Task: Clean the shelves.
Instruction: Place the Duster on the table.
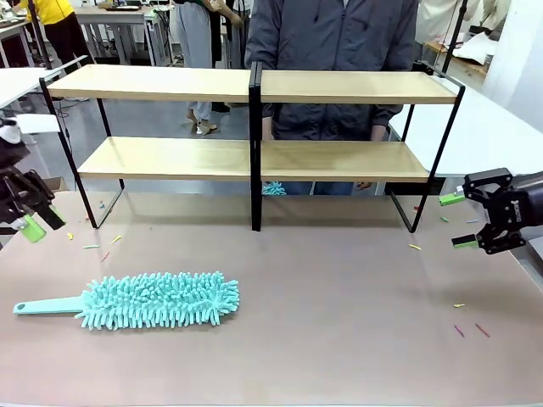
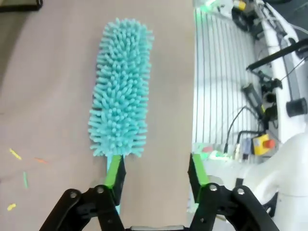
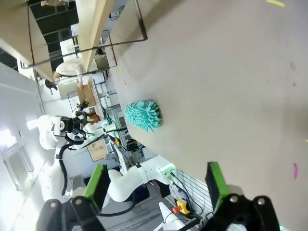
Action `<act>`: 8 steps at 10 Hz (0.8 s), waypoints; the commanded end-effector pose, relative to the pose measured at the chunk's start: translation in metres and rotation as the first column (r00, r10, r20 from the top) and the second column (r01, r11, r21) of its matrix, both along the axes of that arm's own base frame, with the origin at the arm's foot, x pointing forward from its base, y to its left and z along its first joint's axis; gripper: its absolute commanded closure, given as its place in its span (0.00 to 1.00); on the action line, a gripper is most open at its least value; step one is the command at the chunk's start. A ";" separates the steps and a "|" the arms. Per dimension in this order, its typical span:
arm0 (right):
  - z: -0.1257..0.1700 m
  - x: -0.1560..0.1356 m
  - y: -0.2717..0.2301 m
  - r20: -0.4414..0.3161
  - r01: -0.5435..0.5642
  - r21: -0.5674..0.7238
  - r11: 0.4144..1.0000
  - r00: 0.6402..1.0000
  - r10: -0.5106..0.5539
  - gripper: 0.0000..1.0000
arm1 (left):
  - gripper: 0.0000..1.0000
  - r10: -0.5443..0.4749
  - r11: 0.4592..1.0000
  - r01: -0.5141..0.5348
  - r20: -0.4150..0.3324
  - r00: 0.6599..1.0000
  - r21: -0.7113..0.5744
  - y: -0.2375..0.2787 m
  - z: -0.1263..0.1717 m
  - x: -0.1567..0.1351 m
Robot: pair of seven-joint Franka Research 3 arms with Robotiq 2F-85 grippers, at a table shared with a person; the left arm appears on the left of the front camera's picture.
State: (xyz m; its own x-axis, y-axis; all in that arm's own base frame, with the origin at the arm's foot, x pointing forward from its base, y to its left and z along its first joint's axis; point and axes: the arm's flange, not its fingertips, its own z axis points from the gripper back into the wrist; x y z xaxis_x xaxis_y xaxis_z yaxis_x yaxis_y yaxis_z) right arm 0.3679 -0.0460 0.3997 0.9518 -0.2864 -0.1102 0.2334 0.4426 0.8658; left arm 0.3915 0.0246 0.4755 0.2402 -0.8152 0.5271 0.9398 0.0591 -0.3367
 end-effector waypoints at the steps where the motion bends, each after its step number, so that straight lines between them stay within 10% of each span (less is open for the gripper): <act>1: 0.028 -0.011 0.019 0.074 -0.031 0.022 0.999 0.997 0.030 0.00 | 0.00 0.077 0.982 -0.095 -0.114 0.991 -0.163 -0.002 0.016 -0.015; 2: 0.041 -0.016 0.028 0.084 -0.028 0.083 0.996 0.996 0.021 0.00 | 0.00 0.184 0.939 -0.245 -0.248 0.951 -0.243 -0.001 0.029 -0.017; 3: 0.051 -0.020 0.036 0.072 -0.013 0.124 0.992 0.997 0.004 0.00 | 0.00 0.263 0.756 -0.471 -0.448 0.855 -0.455 -0.007 0.046 -0.005; 5: 0.077 -0.029 0.044 0.074 -0.032 0.243 0.969 0.997 0.014 0.00 | 0.00 0.305 0.454 -0.806 -0.783 0.542 -0.380 0.004 0.046 0.017; 6: 0.087 -0.035 0.044 0.122 -0.057 0.246 0.967 0.992 0.027 0.00 | 0.00 0.315 0.310 -0.895 -0.854 0.415 -0.321 0.020 0.047 0.023; 8: 0.107 -0.045 0.034 0.251 -0.098 0.296 0.950 0.968 0.021 0.00 | 0.00 0.285 0.195 -0.946 -0.908 0.308 -0.260 0.046 0.049 0.023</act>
State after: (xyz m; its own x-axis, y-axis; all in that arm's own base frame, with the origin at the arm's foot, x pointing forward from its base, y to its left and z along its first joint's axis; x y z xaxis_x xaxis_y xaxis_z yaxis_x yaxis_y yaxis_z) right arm 0.3357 -0.0069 0.5049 0.9760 -0.2173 -0.0155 0.0608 0.2034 0.9772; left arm 0.4210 0.0742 0.5141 0.9365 -0.0280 0.3497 0.3507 0.0921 -0.9319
